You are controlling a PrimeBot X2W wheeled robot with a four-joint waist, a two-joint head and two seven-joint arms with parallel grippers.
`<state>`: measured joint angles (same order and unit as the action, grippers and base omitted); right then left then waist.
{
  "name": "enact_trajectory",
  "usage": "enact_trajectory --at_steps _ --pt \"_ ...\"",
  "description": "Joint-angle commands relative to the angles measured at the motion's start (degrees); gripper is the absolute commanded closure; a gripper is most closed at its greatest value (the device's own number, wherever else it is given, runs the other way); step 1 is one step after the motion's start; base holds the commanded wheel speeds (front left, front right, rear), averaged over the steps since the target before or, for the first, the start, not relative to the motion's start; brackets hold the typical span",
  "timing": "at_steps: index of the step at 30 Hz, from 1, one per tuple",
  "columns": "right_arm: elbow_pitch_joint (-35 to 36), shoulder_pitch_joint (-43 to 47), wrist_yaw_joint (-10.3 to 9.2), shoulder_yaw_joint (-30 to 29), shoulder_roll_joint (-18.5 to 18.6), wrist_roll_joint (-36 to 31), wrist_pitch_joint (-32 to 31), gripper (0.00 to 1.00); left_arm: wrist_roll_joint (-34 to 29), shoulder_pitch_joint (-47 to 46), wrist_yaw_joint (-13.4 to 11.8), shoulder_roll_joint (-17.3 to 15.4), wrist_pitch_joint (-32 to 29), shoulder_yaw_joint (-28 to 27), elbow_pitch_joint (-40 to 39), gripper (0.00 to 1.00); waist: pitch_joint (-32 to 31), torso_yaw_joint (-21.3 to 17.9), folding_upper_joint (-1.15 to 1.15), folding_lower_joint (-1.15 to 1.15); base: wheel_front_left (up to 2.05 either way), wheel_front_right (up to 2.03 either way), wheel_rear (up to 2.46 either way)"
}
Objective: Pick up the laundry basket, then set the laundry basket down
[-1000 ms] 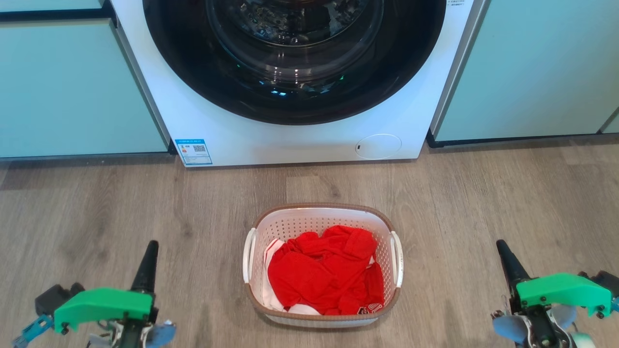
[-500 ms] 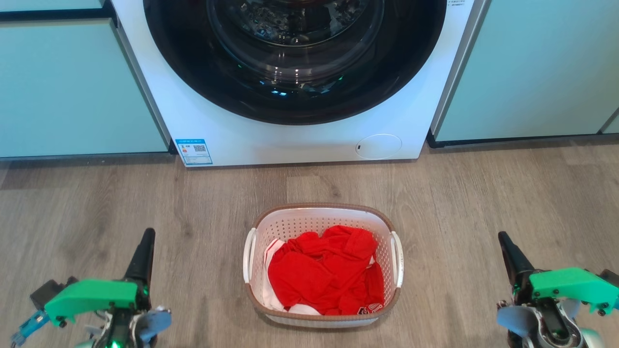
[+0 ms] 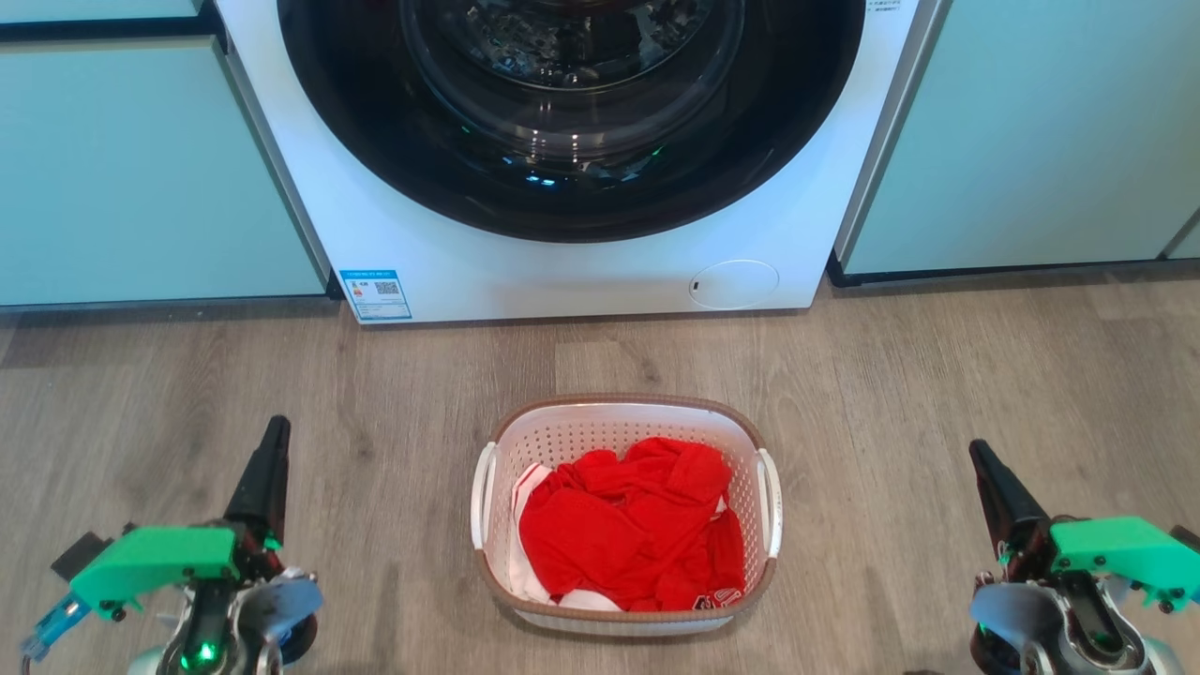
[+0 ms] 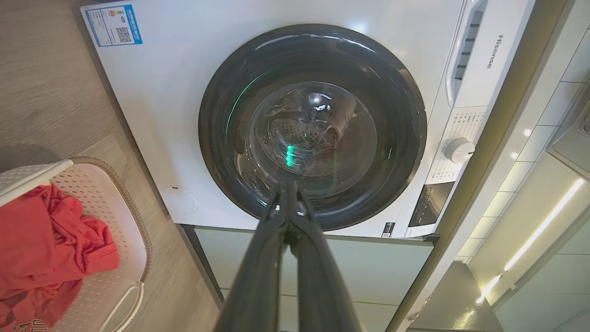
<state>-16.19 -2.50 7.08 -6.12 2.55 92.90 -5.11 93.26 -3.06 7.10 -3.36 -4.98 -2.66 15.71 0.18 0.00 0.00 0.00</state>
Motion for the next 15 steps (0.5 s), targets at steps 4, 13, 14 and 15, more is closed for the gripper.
enact_trajectory --at_steps 4,13,14,15 --pt "2.2 -3.6 0.41 0.8 1.2 0.2 -0.4 1.00 0.1 -3.0 0.4 -0.6 -0.3 -2.4 -1.7 1.00 0.0 0.0 0.00 0.00 0.00 0.00 0.00" --pt "2.2 -3.6 0.41 0.6 1.1 0.1 -0.5 1.00 0.0 -3.0 0.4 -0.5 -0.5 -2.6 -1.7 1.00 0.0 0.0 0.00 0.00 0.00 0.00 0.00" --pt "2.2 -3.6 0.41 0.6 1.1 0.1 -0.5 1.00 0.0 -3.0 0.4 -0.5 -0.5 -2.6 -1.7 1.00 0.0 0.0 0.00 0.00 0.00 0.00 0.00" --pt "2.2 -3.6 0.41 0.6 1.1 0.1 -0.6 1.00 0.0 -3.0 0.4 -0.4 -0.5 -2.6 -1.7 1.00 0.0 0.0 0.00 0.00 0.00 0.00 0.00"
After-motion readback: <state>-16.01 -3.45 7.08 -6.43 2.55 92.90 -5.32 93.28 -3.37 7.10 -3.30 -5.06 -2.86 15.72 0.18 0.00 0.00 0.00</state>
